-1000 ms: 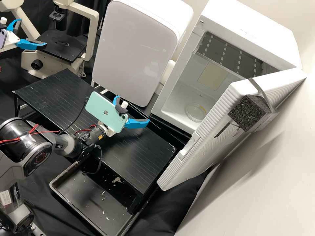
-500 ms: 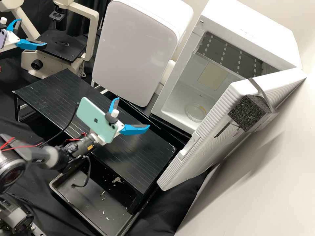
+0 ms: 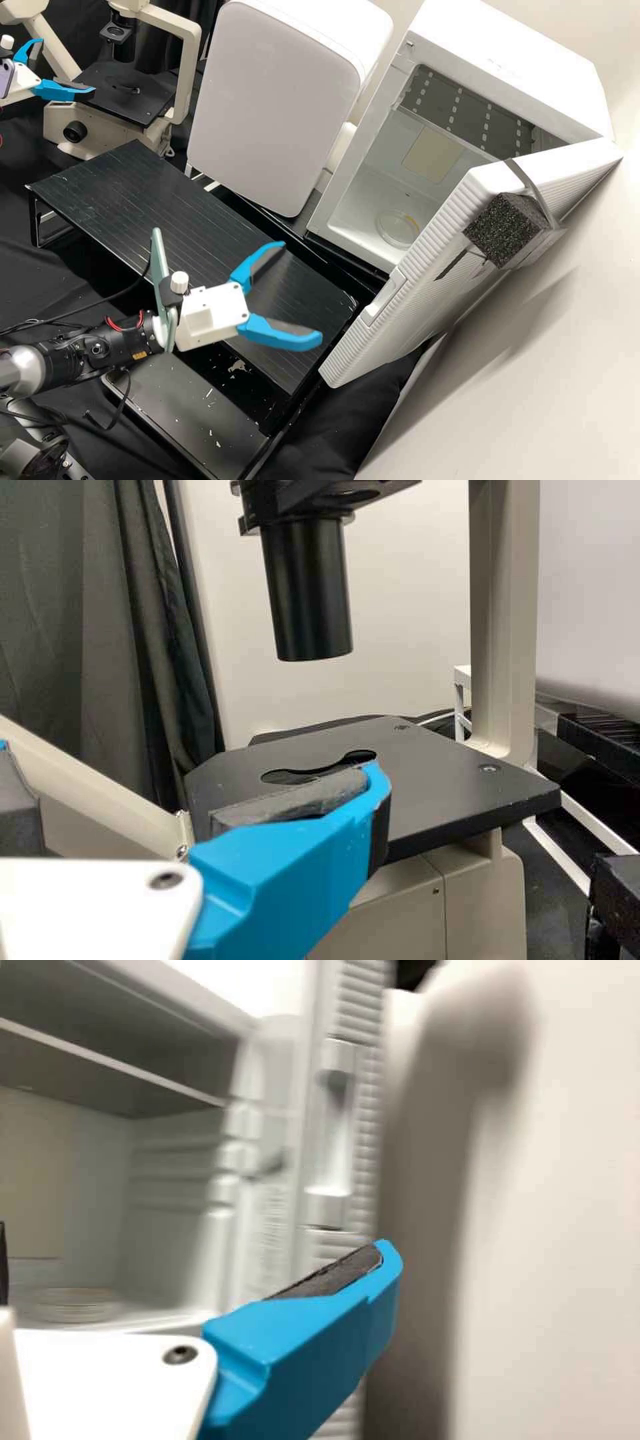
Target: Close the incubator door
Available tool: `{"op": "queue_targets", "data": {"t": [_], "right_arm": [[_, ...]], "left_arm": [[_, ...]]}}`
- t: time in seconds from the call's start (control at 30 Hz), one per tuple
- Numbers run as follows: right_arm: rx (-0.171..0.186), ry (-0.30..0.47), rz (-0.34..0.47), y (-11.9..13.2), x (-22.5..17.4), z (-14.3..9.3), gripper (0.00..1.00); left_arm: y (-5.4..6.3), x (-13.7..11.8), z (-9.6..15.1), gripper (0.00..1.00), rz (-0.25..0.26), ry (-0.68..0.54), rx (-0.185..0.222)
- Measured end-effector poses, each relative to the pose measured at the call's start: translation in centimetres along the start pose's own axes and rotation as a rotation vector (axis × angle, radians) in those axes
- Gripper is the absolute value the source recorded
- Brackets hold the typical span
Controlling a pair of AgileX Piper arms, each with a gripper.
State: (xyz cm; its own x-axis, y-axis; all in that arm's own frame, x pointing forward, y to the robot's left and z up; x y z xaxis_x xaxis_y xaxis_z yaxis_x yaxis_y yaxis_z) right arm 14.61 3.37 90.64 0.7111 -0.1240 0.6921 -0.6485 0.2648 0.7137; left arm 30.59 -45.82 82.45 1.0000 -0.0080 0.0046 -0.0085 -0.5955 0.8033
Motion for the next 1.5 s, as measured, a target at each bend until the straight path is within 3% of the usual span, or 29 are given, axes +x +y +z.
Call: {"op": "queue_targets", "data": {"t": [0.17,0.43,0.73,0.83,1.0,1.23,1.5], "right_arm": [[-0.049,-0.094,0.037,0.2,0.7,1.6,1.00],[-0.117,-0.227,-0.002,-2.2,4.1,3.9,1.00],[-0.134,-0.301,-0.020,-3.8,6.5,5.7,1.00],[-0.104,-0.294,-0.018,-3.8,6.8,6.0,1.00],[-0.018,-0.236,-0.037,-4.0,7.0,5.7,1.00],[0.139,-0.114,-0.104,-4.5,7.3,5.0,1.00],[0.298,-0.095,-0.114,-4.7,7.5,5.5,1.00]], "left_arm": [[0.0,0.0,0.0,1.00,0.000,0.000,0.000],[0.0,0.0,0.0,1.00,0.000,0.000,0.000],[0.0,0.0,0.0,1.00,0.000,0.000,0.000],[0.0,0.0,0.0,1.00,0.000,0.000,0.000],[0.0,0.0,0.0,1.00,0.000,0.000,0.000],[0.0,0.0,0.0,1.00,0.000,0.000,0.000],[0.0,0.0,0.0,1.00,0.000,0.000,0.000]]}}
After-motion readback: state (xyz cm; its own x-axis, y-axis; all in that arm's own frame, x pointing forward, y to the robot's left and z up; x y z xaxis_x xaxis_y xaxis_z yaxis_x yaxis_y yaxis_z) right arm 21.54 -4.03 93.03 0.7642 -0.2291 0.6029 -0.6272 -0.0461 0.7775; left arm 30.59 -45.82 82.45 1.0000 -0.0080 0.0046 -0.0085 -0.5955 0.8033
